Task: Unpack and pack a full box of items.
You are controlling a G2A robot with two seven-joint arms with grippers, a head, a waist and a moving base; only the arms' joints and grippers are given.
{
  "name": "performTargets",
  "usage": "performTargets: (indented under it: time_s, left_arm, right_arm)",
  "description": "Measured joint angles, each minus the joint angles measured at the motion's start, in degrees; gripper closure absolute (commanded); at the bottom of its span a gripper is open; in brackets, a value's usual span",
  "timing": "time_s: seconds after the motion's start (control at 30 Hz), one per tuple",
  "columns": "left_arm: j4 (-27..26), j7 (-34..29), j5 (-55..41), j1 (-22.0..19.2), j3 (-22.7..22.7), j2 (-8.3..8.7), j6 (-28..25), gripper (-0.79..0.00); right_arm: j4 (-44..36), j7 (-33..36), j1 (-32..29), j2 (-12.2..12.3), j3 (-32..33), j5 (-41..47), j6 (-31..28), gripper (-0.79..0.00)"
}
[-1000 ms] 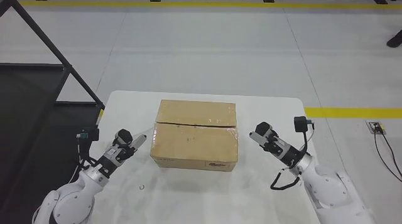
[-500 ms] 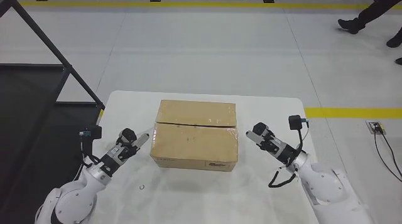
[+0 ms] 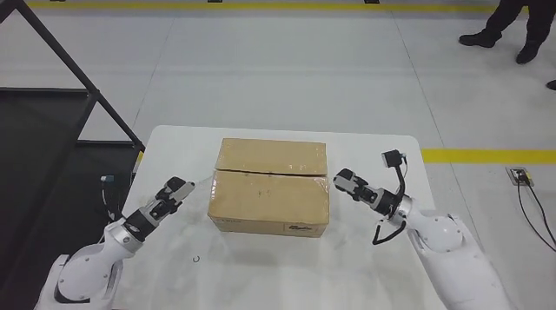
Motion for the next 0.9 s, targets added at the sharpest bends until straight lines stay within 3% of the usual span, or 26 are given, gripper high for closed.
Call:
performTargets:
  time_s: [0.3,0.53,0.77,0.9]
  left_arm:
    - [0.4,-0.8,-1.6,0.1,0.7,0.38,-0.6,-0.785]
    - [-0.2,-1.0,-3.2,-0.1,1.5,0.58,-1.3,-0.785]
    - [-1.0,1.5,-6.6,-0.9,1.6,0.61,-0.2,-0.785]
    - [-2.0,-1.7,-10.9,-1.3,2.2,0.77,-0.7,-0.785]
  right_arm:
    - [5.6,9.4,4.4,-0.6,-3.1,10.8,-2.8,-0.785]
    - [5.7,16.7,5.0,-0.5,-3.2,19.3,-5.8,-0.785]
    - [-4.4,19.9,1.0,1.5,-2.5,22.8,-3.4,-0.785]
    - [-10.8,20.4,-2.1,3.1,-2.0,21.7,-2.9,-0.785]
